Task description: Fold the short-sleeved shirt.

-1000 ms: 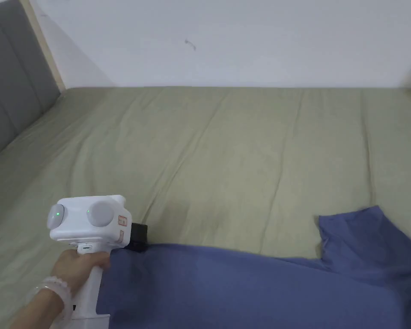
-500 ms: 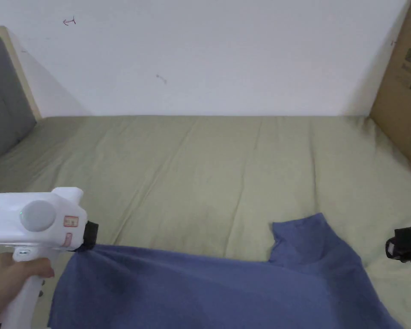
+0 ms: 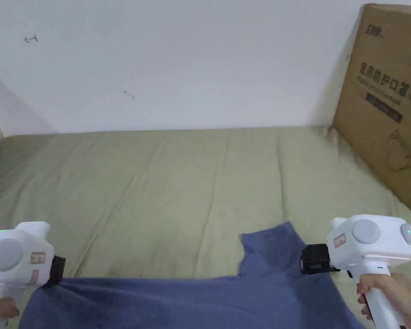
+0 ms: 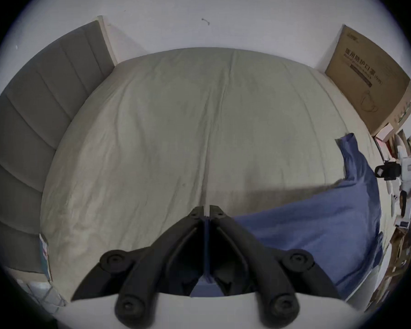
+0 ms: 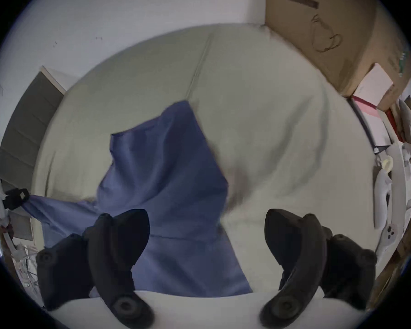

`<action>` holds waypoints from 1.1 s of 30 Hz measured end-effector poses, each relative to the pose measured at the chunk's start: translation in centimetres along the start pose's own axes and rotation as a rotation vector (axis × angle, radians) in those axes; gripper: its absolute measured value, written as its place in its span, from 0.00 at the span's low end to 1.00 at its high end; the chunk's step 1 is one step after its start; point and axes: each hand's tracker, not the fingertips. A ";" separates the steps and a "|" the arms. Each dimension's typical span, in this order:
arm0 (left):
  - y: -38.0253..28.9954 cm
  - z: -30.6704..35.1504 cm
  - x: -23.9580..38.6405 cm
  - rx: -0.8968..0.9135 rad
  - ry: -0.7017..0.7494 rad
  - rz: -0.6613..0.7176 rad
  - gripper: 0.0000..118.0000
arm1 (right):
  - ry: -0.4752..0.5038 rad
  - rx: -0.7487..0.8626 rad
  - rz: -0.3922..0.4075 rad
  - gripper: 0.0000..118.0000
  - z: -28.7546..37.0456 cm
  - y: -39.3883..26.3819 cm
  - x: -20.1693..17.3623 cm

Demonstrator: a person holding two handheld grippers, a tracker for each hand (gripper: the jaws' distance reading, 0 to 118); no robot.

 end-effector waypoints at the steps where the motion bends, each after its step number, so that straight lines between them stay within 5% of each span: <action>1: 0.1 -0.2 -0.1 -0.006 -0.006 0.004 0.02 | -0.024 -0.028 0.015 0.80 -1.0 0.3 -0.2; 2: 0.1 -0.5 -0.3 -0.013 -0.013 0.015 0.02 | -0.057 -0.050 0.026 0.58 -2.0 0.5 -0.3; 3: 0.1 -0.8 -0.4 -0.015 -0.020 0.020 0.02 | -0.076 -0.069 0.032 0.25 -3.0 0.4 -0.5; 6: 0.1 -1.2 -0.5 -0.025 -0.044 0.020 0.02 | -0.113 -0.046 0.005 0.24 -3.6 0.0 -0.6; 9: 0.0 -1.0 -0.2 -0.027 -0.035 -0.002 0.02 | -0.017 -0.002 -0.007 0.02 -0.5 -1.3 -1.3; 20: -4.4 7.9 -2.3 0.060 -0.050 -0.019 0.02 | 0.055 0.205 0.068 0.02 15.4 -6.1 -1.0; 25: -11.2 12.2 -4.0 0.074 -0.108 0.022 0.02 | 0.077 0.208 0.108 0.02 20.4 -15.1 -0.2; 30: -19.2 11.8 -4.4 0.001 -0.085 -0.008 0.02 | 0.066 0.090 0.077 0.02 18.7 -25.8 0.8; 32: -22.2 10.4 -4.5 -0.076 -0.109 0.026 0.07 | 0.065 0.024 0.058 0.02 16.1 -29.3 1.6; 33: -23.3 9.9 -4.5 -0.103 -0.114 0.037 0.21 | 0.064 0.011 0.032 0.03 15.0 -30.3 2.0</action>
